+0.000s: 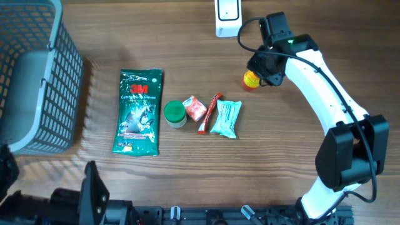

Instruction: Scan the item barcode

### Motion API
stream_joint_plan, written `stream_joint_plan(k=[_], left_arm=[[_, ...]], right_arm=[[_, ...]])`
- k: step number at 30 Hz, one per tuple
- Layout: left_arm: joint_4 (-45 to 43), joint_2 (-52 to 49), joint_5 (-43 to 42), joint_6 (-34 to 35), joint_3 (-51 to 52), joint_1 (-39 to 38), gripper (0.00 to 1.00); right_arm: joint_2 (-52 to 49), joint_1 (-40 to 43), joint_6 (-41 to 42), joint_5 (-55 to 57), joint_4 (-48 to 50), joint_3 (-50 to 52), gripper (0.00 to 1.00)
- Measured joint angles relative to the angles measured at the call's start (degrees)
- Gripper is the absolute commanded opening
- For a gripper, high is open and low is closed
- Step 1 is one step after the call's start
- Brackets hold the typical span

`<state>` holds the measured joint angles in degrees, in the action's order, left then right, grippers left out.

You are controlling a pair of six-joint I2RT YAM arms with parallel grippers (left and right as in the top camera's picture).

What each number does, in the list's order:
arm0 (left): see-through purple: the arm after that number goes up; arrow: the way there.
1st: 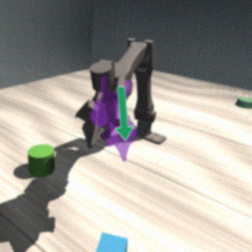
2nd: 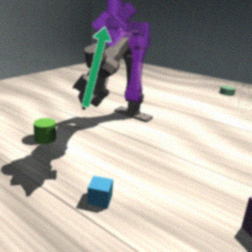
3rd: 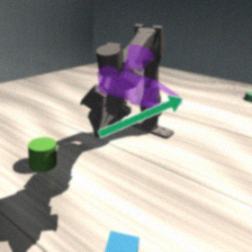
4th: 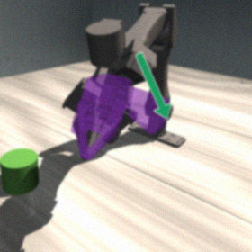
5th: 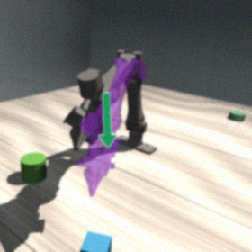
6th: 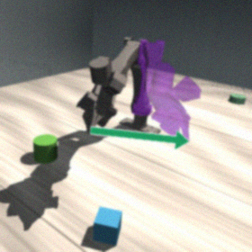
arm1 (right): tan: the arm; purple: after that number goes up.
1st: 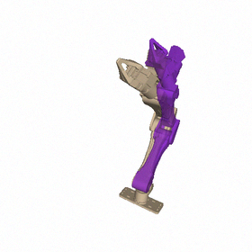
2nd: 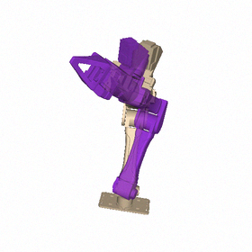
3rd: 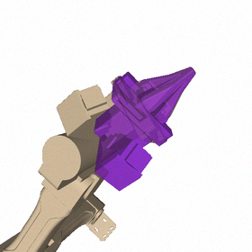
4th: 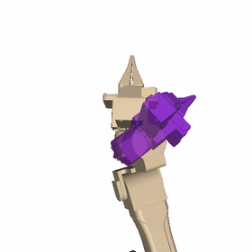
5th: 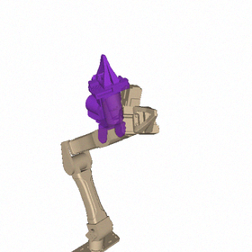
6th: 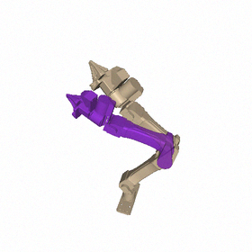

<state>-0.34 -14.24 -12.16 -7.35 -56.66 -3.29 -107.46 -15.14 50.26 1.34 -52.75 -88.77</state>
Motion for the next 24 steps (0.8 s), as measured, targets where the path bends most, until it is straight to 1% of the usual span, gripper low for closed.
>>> stream_joint_plan(k=[2, 5, 7, 8, 10, 12, 16, 22, 24], left_arm=[[-0.1, 1.0, 0.0, 0.0, 0.0, 1.0, 1.00], [-0.1, 1.1, -0.2, 0.0, 0.1, 2.3, 1.00], [0.0, 1.1, -0.2, 0.0, 0.1, 2.3, 1.00], [-0.1, 1.1, -0.2, 0.0, 0.1, 2.3, 1.00], [0.0, 1.1, -0.2, 0.0, 0.1, 2.4, 1.00], [0.0, 1.1, -0.2, 0.0, 0.2, 2.4, 1.00], [-0.1, 1.1, -0.2, 0.0, 0.2, 2.4, 1.00], [-0.1, 1.1, -0.2, 0.0, 0.2, 2.3, 1.00], [-0.1, 1.1, -0.2, 0.0, 0.2, 2.4, 1.00]], right_arm=[[0.0, 0.0, -3.1, -0.3, -0.2, 0.0, 0.30], [0.3, 0.1, -14.4, -3.1, -1.2, 0.0, 0.30], [1.1, 0.1, -21.9, -4.7, -4.4, 0.0, 0.31], [2.1, 0.0, -27.1, -5.4, -7.3, 0.0, 0.31], [3.8, 0.0, -32.3, -5.4, -10.4, 0.0, 0.31], [6.8, 0.1, -37.6, -5.0, -14.3, 0.0, 0.36], [9.4, 0.1, -42.3, -2.8, -17.4, -0.7, 0.37], [9.4, 0.1, -45.5, -1.0, -14.0, -0.6, 0.39], [9.4, 0.1, -46.3, -0.9, -12.0, -0.5, 0.33]])
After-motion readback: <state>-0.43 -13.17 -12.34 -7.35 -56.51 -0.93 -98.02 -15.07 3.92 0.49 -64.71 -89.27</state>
